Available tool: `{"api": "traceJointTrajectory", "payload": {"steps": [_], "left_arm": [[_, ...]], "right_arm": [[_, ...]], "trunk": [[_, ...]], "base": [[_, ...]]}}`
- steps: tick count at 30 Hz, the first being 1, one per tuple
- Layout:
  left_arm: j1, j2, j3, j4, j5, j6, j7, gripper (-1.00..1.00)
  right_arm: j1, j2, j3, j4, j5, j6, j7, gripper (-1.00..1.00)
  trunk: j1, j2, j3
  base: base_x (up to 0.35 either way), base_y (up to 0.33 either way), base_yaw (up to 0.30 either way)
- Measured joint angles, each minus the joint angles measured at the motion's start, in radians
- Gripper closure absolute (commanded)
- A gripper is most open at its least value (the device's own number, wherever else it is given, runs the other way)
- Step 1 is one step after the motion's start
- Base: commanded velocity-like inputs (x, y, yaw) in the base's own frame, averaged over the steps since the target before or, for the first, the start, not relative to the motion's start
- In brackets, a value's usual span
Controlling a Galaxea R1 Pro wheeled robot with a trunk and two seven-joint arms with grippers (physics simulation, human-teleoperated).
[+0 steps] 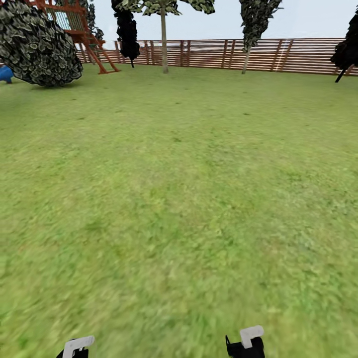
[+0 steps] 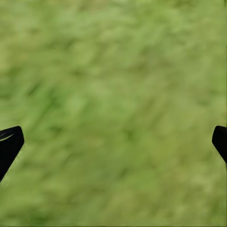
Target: In the garden, pick up the pesticide atomizer on the floor and spray pesticide onto both trees until each tree trunk is fully covered.
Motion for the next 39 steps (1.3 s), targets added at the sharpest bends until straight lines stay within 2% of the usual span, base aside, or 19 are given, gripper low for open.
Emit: {"api": "traceJointTrajectory", "payload": {"steps": [11,19,39], "left_arm": [[0.0,0.003,0.001,-0.001,0.0,0.0,0.0,1.0],[0.0,0.003,0.0,-0.001,0.0,0.0,0.0,1.0],[0.001,0.002,0.0,-0.001,0.0,0.0,0.0,1.0]], "right_arm": [[0.008,0.004,0.002,0.001,0.001,0.006,0.004,-1.0],[0.048,0.003,0.002,0.001,0.001,0.006,0.004,-1.0],[0.049,0.003,0.002,0.001,0.001,0.006,0.004,-1.0]], "trunk": [[0.0,0.0,0.0],[0.0,0.0,0.0],[0.0,0.0,0.0]], "base": [[0.34,0.0,0.001],[0.34,0.0,0.0],[0.34,0.0,0.0]]}}
